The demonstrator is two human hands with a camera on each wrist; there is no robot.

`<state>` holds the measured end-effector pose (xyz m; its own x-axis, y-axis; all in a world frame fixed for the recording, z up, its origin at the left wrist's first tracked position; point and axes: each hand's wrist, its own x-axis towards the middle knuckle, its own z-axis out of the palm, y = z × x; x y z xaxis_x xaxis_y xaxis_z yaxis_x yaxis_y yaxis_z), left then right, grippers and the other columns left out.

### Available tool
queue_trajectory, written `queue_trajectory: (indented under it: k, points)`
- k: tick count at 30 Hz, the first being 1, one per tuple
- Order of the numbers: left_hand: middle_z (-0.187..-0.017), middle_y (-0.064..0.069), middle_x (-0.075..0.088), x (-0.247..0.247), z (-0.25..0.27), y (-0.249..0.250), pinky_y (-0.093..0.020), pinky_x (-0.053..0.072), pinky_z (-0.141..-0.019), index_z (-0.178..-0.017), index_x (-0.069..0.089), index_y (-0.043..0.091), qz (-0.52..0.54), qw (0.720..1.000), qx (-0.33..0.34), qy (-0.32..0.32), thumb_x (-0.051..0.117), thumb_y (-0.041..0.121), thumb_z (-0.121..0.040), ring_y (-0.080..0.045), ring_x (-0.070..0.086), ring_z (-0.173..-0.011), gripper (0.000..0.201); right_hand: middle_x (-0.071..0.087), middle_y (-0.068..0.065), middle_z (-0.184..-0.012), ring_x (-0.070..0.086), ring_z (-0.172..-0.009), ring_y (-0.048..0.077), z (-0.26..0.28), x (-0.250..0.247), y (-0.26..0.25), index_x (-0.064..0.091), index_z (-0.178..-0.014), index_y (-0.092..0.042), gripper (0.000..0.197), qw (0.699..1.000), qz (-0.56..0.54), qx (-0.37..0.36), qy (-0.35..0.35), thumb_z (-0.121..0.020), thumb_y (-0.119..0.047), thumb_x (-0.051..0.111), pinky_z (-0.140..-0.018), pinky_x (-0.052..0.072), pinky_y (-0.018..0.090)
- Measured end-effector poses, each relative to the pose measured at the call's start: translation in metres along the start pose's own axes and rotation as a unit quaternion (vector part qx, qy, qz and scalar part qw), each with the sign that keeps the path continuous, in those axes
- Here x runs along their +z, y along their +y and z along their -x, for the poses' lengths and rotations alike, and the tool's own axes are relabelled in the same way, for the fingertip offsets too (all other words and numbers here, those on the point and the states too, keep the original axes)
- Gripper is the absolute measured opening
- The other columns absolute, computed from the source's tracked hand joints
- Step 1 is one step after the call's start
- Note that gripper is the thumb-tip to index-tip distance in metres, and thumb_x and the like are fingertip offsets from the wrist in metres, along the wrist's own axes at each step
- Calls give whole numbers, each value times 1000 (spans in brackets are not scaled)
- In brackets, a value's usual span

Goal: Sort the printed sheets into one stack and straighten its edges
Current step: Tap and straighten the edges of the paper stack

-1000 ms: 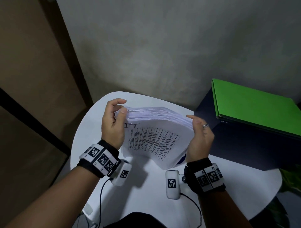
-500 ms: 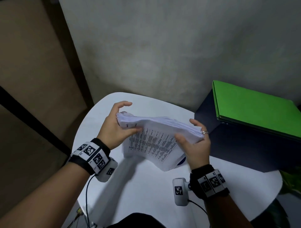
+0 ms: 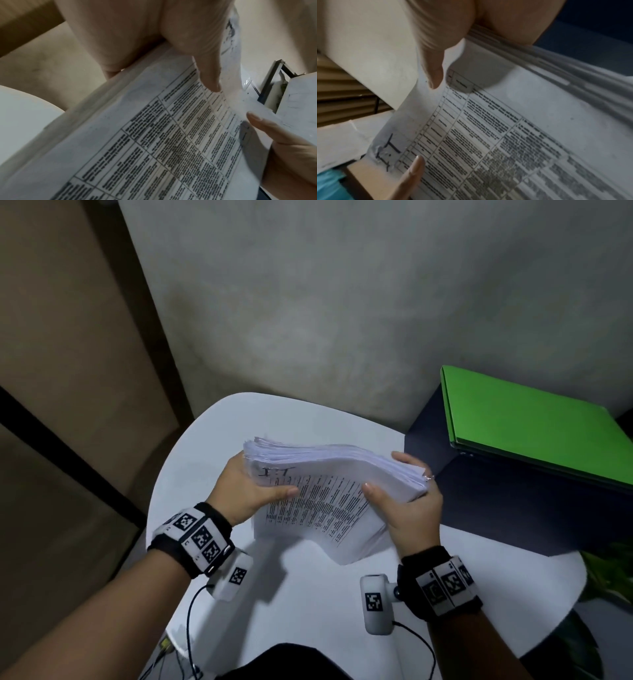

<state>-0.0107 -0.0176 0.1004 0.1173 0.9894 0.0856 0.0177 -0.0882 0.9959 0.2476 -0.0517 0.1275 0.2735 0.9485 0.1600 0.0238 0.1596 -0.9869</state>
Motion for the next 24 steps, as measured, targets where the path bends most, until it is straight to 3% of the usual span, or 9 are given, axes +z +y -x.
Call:
queue_trajectory:
  k: [4,7,11,16,18,19,21,22,24]
  points:
    - [-100,13,77,-2,-3,2,-21,55,-89,-109,70,10,-18,1000,-7,3,88,3,-63,-6,72,-99,50,72,5,-106,66,-105,22,-5,-2,-9,55,-124,-30,72,994,24,-101,-28,-70,5,84,-95,52,36]
    - [-101,12,77,0,-4,-1,-16,54,-84,-113,69,2,-21,1000,-2,8,84,-6,-67,-6,73,-99,50,70,4,-109,64,-108,17,-7,1,-14,64,-115,-25,50,981,96,-168,-30,-76,0,82,-99,49,33]
    - [-97,16,77,1,-5,-3,-14,53,-81,-111,68,9,-18,1000,6,16,82,-9,-69,-3,73,-95,48,69,0,-102,66,-99,14,-11,-3,-10,72,-99,-14,23,970,127,-208,15,-78,-8,80,-92,53,33]
    - [-102,15,77,1,-7,-5,-14,53,-82,-116,66,4,-18,1000,12,19,84,-2,-69,-4,72,-98,51,67,3,-112,63,-111,16,-6,-2,-7,69,-118,-25,36,978,112,-176,15,-84,-32,76,-99,50,33]
    - [-106,9,77,0,-8,-6,-17,54,-85,-118,66,5,-21,1000,14,17,86,8,-67,-7,72,-101,55,67,2,-116,62,-115,24,-7,-4,-5,59,-128,-38,51,986,70,-152,9,-80,-39,78,-101,49,45]
    - [-106,9,77,-1,-8,-7,-18,54,-86,-118,67,7,-21,1000,10,18,87,12,-67,-7,72,-101,55,68,0,-115,63,-112,25,-8,-5,-3,49,-136,-41,69,993,26,-118,15,-76,-32,83,-98,50,48]
    - [-102,11,77,-4,-9,-7,-18,55,-84,-114,69,12,-14,1000,-4,26,85,16,-66,-5,72,-98,51,73,-9,-107,68,-99,10,-10,-7,3,38,-143,-28,91,999,-29,-39,21,-69,-6,85,-88,56,33]
    - [-102,12,77,-5,-9,-7,-20,55,-85,-112,70,14,-15,999,-11,29,84,18,-67,-5,72,-98,47,75,-16,-102,69,-93,2,-10,-6,6,45,-139,-19,84,1000,-23,3,11,-68,3,83,-84,57,25]
    - [-102,13,77,-6,-11,-3,-24,56,-90,-108,72,20,-18,999,-19,33,83,18,-70,-5,72,-99,40,77,-14,-94,73,-89,5,-9,-2,11,67,-113,-11,48,998,8,66,-8,-70,3,83,-87,60,35]
